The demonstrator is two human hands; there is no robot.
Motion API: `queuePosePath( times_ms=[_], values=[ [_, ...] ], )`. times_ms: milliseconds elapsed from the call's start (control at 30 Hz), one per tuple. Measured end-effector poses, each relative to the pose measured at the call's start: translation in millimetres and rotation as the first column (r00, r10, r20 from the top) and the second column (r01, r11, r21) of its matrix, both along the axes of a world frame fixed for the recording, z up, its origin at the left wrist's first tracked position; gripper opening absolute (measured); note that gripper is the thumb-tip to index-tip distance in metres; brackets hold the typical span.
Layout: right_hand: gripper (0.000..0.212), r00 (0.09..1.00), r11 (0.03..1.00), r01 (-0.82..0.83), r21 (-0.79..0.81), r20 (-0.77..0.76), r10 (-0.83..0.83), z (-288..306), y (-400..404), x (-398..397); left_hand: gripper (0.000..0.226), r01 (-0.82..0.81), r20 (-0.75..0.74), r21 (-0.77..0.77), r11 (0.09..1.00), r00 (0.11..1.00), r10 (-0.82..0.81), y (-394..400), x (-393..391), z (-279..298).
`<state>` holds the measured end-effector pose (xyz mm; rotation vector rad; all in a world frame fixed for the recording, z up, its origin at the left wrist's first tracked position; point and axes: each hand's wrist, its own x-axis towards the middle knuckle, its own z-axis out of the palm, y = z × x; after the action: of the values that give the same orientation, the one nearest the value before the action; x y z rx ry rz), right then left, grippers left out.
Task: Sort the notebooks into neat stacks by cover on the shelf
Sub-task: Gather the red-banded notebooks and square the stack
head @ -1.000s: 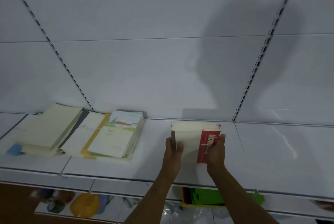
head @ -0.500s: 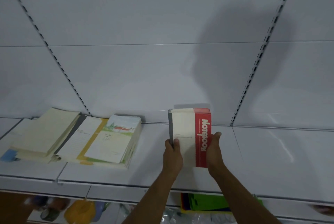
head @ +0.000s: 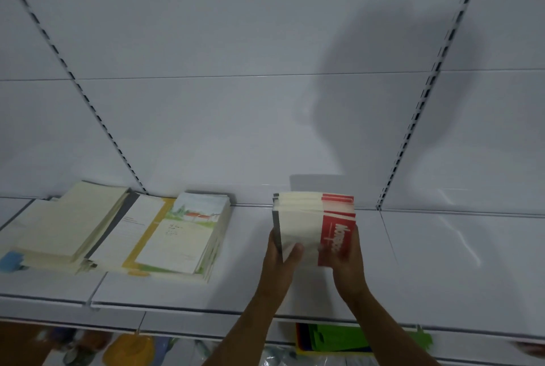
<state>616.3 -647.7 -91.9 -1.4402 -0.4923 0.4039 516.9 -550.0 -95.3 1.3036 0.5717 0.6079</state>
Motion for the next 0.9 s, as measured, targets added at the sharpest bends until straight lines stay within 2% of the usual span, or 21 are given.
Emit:
queuePosePath(
  times_ms=[133, 333, 433, 600, 667, 767, 833, 900],
  values=[
    [0.067, 0.998, 0.999, -0.001, -0.042, -0.058, -0.001, -20, -11, -6, 0.073, -0.045, -0.053, 0.014, 0.999, 0.998, 0.045, -9, -6, -24],
    [0.069, 0.983, 0.995, -0.073, -0.069, -0.175, 0.06, -33, -15, -7, 0.069, -0.091, -0.084, 0.035, 0.995, 0.992, 0.093, -9, -4, -30],
    [0.069, 0.974, 0.994, -0.082, -0.067, -0.219, 0.065, -35, -15, -9, 0.07, -0.091, -0.091, -0.009, 0.996, 0.992, 0.09, -10, -1, -30],
    [0.066, 0.973, 0.992, -0.089, -0.086, -0.222, 0.068, -34, -17, -8, 0.071, -0.058, -0.096, -0.034, 0.998, 0.994, 0.054, -12, -5, -29],
    [0.059, 0.968, 0.991, -0.088, -0.097, -0.241, 0.063, -33, -16, -7, 0.07, -0.065, -0.096, -0.049, 0.997, 0.994, 0.06, -12, -4, -27],
    [0.035, 0.968, 0.988, -0.083, -0.133, -0.246, 0.049, -29, -13, -2, 0.056, -0.067, -0.119, -0.082, 0.994, 0.991, 0.057, -11, 1, -16],
    [0.034, 0.969, 0.984, -0.073, -0.162, -0.244, 0.031, -25, -9, 5, 0.036, -0.058, -0.182, -0.106, 0.993, 0.983, 0.038, -9, 5, -6],
    [0.035, 0.971, 0.975, -0.07, -0.212, -0.238, 0.018, -20, -4, 12, 0.036, -0.067, -0.292, -0.108, 0.992, 0.956, 0.033, -5, 12, 2]
  ],
)
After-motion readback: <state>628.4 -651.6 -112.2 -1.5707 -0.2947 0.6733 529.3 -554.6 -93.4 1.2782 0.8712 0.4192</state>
